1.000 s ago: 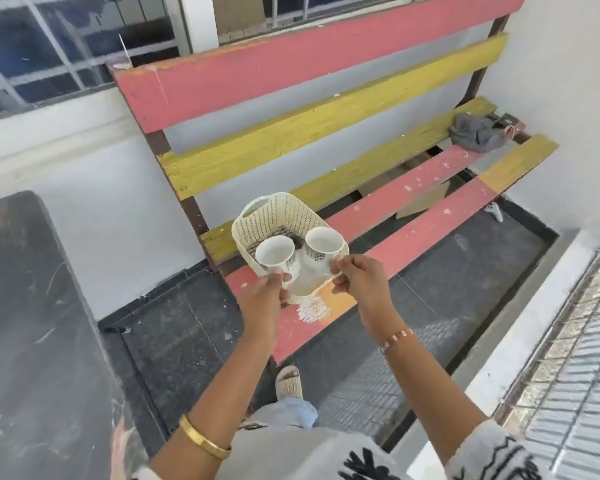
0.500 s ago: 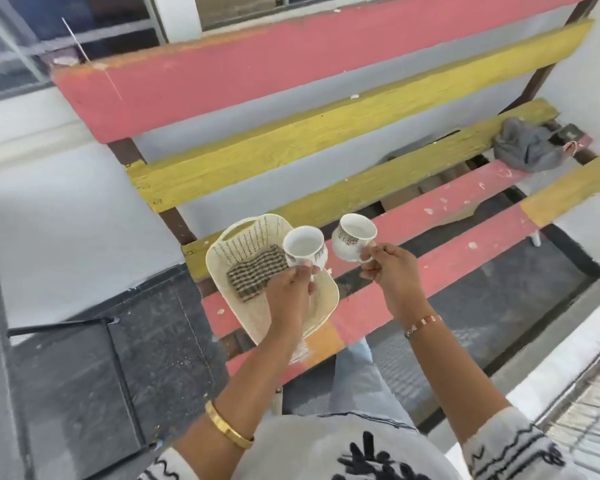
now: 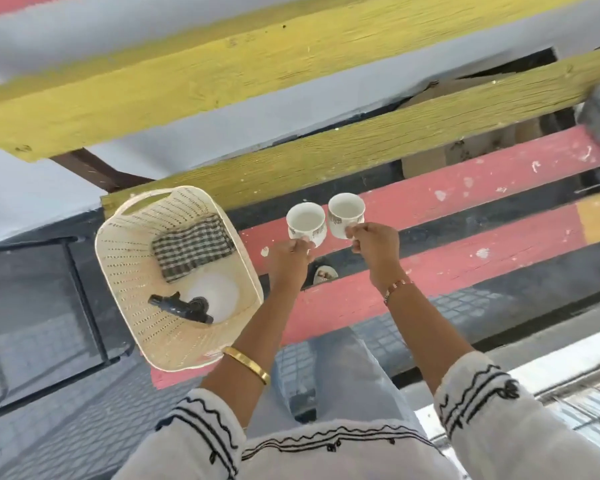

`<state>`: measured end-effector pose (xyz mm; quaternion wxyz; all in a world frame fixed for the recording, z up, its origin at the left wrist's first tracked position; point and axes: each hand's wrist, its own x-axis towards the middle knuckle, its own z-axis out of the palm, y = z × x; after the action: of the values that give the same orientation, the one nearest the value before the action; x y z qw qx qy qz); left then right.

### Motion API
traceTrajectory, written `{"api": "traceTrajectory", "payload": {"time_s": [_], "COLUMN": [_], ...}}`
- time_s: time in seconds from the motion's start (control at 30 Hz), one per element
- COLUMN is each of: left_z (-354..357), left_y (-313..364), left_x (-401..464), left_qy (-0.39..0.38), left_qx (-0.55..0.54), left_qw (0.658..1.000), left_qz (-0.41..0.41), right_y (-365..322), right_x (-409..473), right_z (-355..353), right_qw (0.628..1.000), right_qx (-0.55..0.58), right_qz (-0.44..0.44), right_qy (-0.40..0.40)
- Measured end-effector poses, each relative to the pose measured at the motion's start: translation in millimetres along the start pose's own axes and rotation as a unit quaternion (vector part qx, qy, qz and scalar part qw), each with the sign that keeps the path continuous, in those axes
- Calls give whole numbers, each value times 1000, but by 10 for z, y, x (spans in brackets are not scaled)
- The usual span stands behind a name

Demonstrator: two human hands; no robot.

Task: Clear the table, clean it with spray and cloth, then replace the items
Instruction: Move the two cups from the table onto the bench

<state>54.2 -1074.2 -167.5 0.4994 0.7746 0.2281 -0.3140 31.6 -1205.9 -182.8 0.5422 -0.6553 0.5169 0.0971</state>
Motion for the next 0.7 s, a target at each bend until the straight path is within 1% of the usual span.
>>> {"api": "traceTrajectory", "payload": {"time_s": [0.17, 0.27, 0.4, 0.53, 0.7], "left_z": [224, 254, 242, 213, 171], "left_y": [-146, -239, -345, -430, -558], "left_x": [302, 425, 510, 523, 494], "left_qy": [21, 29, 35, 21, 9], "left_qx": [43, 40, 25, -8, -3], "left_qw": [998, 997, 997, 996, 995], "left_qz": [-34, -53, -69, -86, -95], "right_y": [163, 290, 446, 537, 644], "right_x": [397, 500, 543, 555, 530], "right_z": [104, 156, 182, 150, 113], "right_qw": [996, 995, 993, 988, 978], "right_qx": [-72, -85, -95, -122, -181], "right_qz": [-20, -38, -36, -54, -76], "right_qy": [-37, -47, -64, -75, -74]}}
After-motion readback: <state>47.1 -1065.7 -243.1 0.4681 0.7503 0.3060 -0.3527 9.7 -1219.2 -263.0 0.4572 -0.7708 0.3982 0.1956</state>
